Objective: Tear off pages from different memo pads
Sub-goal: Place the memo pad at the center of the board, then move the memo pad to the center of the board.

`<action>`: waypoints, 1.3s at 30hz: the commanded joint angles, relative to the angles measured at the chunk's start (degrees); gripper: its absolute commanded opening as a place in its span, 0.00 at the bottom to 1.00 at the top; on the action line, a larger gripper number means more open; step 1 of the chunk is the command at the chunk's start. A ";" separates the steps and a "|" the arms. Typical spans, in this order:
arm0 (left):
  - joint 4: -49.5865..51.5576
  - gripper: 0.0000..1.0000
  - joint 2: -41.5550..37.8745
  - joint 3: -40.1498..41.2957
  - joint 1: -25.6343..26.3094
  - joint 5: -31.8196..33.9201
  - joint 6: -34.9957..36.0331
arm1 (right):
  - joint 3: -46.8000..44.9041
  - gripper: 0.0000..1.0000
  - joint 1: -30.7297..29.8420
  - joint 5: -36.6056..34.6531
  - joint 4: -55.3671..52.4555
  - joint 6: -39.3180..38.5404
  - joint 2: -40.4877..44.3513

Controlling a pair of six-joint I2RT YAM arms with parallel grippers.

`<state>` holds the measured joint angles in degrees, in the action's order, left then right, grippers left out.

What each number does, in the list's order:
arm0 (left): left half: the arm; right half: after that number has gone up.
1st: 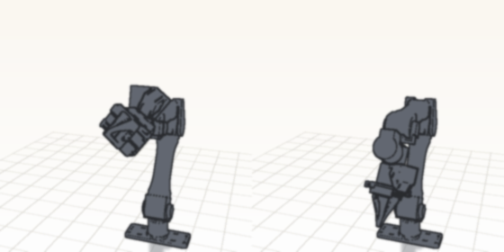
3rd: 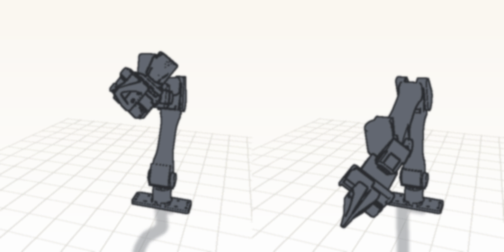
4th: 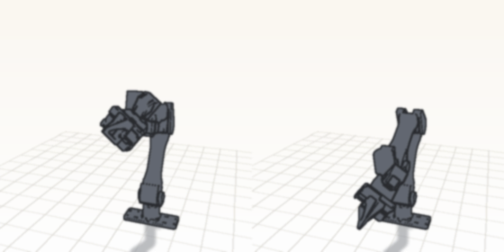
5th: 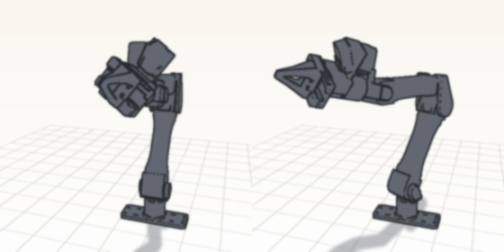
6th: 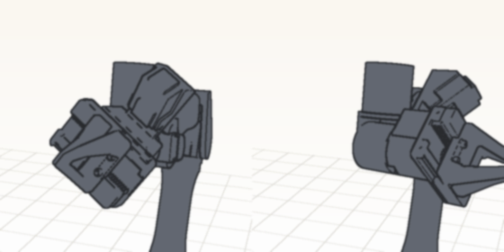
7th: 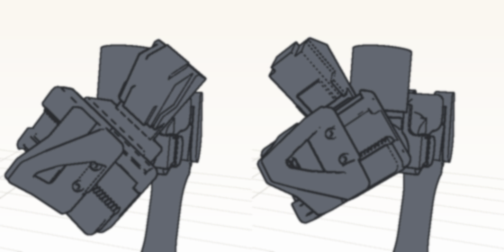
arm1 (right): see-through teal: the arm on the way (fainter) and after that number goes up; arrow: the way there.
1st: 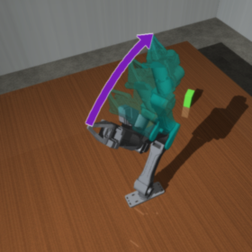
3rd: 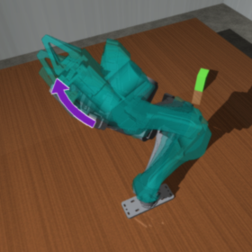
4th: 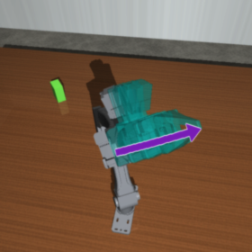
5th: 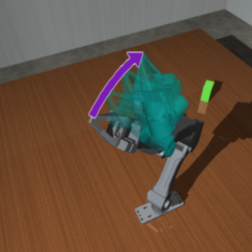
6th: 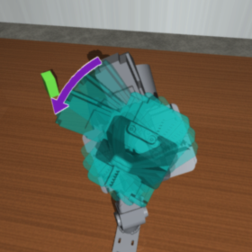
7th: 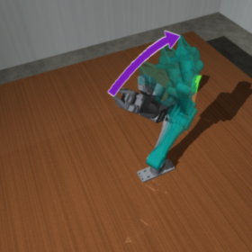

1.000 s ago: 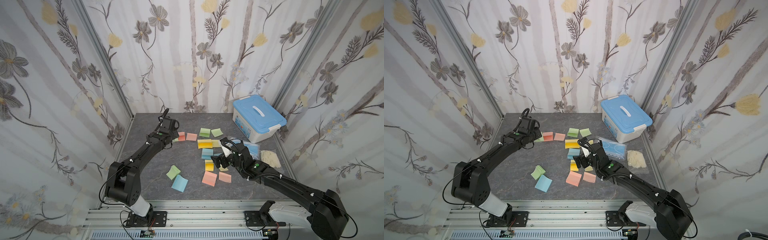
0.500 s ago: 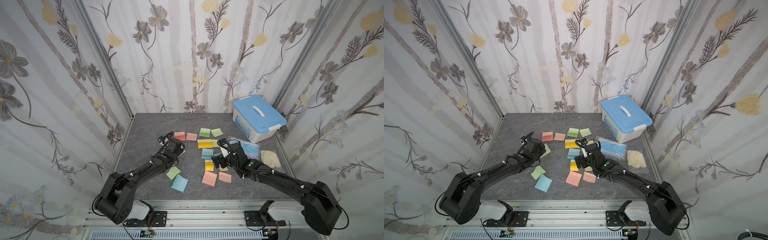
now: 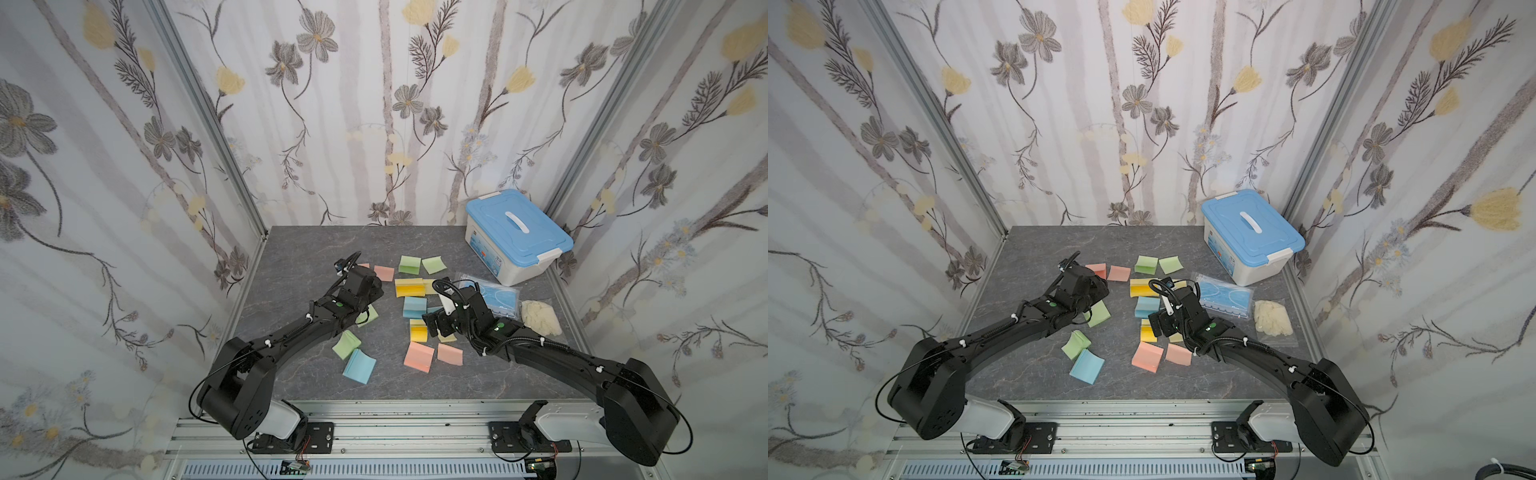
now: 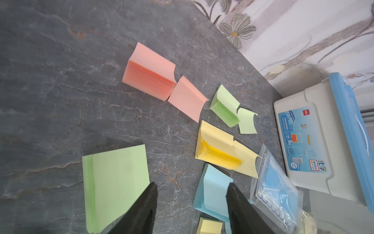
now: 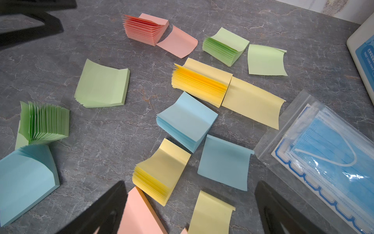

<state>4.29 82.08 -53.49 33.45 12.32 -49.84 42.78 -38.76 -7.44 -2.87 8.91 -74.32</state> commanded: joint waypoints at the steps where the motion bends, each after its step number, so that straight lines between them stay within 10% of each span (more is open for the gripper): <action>1: 7.20 0.59 -2.00 -0.91 -2.15 0.37 11.31 | 0.71 1.00 -0.08 1.77 1.22 0.18 -0.46; 17: 1.82 0.49 20.87 -7.90 -19.88 -26.03 16.54 | 1.67 1.00 -0.70 4.45 0.64 0.41 -0.83; 31: -4.17 0.53 20.18 2.21 -18.34 -32.16 10.04 | 1.69 1.00 -0.76 4.10 0.13 -0.21 0.05; 39: -7.47 0.56 10.05 9.58 -9.20 -30.67 4.37 | 1.78 1.00 -0.78 3.85 -0.03 -0.29 -0.29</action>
<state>-1.72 93.82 -44.36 22.24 -19.09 -42.57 44.10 -39.46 -3.86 -2.98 8.36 -74.59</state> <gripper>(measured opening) 0.553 0.999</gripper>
